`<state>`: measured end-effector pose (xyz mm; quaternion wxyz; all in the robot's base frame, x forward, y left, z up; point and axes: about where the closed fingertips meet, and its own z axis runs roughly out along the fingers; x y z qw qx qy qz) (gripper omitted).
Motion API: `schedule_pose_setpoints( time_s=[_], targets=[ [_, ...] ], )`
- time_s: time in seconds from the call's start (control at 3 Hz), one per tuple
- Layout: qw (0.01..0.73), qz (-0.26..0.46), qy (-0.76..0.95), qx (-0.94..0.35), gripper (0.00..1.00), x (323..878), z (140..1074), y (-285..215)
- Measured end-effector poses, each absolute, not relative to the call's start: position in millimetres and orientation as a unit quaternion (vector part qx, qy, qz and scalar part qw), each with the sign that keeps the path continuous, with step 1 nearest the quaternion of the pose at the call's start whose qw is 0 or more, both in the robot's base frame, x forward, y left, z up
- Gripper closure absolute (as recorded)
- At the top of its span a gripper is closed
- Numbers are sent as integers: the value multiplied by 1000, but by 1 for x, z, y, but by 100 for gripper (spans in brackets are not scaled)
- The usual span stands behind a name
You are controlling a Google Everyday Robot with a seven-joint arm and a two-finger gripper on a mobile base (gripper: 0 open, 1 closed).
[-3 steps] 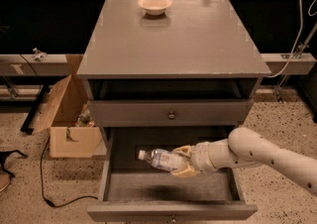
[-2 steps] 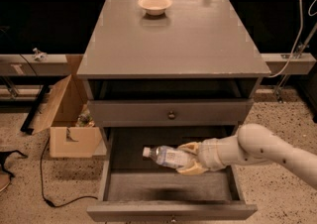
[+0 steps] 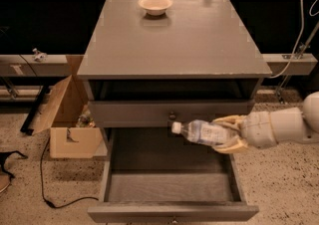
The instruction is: Pick blue plastic bottle from middle drawer and place on counter
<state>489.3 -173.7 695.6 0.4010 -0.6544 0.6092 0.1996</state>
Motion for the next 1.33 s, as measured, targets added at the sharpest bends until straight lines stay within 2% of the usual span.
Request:
schedule_pose_setpoints(
  time_s=[0.33, 1.0, 1.33],
  targets=[
    [409, 167, 598, -669, 100, 492, 763, -193],
    [418, 155, 595, -669, 100, 505, 789, -195],
    [430, 134, 592, -668, 100, 533, 833, -200]
  ],
)
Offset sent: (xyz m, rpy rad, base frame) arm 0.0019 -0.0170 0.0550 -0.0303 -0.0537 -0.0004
